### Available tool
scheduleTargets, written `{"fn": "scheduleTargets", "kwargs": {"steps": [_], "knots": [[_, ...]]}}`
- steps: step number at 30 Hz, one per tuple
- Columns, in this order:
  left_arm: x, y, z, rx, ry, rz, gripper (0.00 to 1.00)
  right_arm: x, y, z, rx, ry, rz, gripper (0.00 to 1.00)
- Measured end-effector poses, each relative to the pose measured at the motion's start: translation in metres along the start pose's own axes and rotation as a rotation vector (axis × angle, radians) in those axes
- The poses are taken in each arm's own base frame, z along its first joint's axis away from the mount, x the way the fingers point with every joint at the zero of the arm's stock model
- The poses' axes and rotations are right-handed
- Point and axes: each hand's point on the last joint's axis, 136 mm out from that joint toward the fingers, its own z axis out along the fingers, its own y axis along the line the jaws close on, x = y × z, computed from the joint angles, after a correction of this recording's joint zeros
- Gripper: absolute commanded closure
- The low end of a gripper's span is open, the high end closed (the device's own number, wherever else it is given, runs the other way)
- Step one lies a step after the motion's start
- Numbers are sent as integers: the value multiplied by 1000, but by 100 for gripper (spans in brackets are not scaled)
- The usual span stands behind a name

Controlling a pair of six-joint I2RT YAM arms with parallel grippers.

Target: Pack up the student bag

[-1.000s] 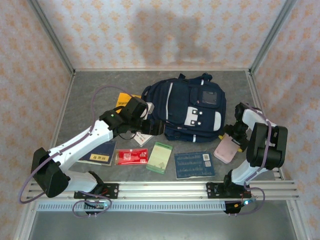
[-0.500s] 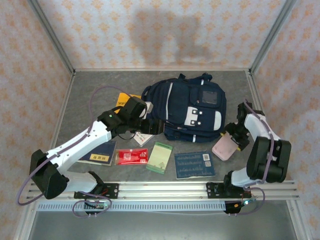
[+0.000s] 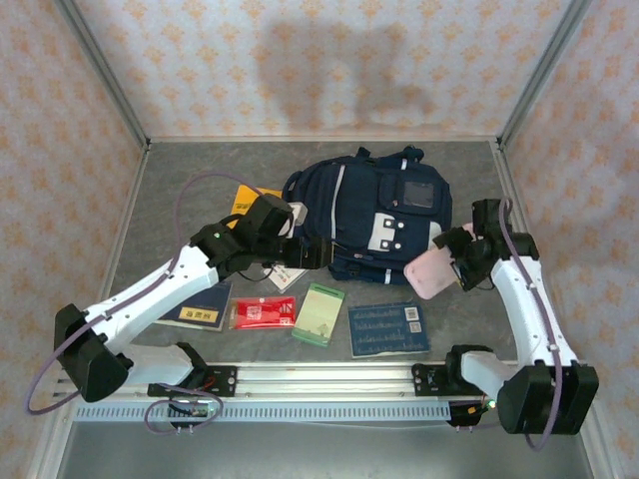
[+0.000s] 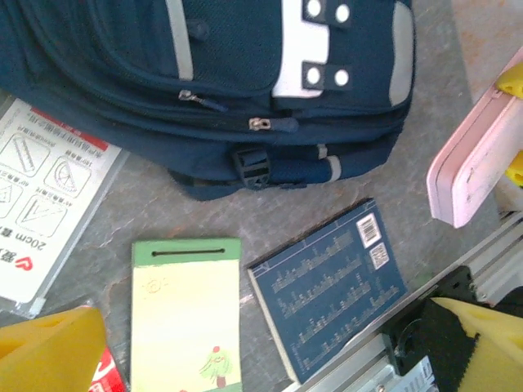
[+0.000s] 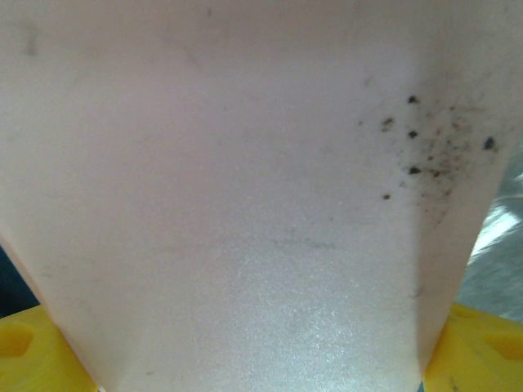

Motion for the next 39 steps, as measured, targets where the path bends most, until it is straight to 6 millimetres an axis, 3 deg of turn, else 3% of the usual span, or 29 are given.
{"fn": "scheduleTargets", "kwargs": {"steps": [13, 19, 25, 39], "knots": [[-28, -52, -34, 262, -341, 140, 0, 53, 137, -33, -300, 183, 101, 27], [-47, -72, -46, 339, -443, 185, 0, 83, 176, -42, -366, 252, 101, 27], [-52, -73, -34, 333, -450, 194, 4, 105, 201, -47, -415, 300, 98, 27], [-70, -55, -22, 274, -481, 165, 35, 127, 219, -58, -463, 342, 88, 28]]}}
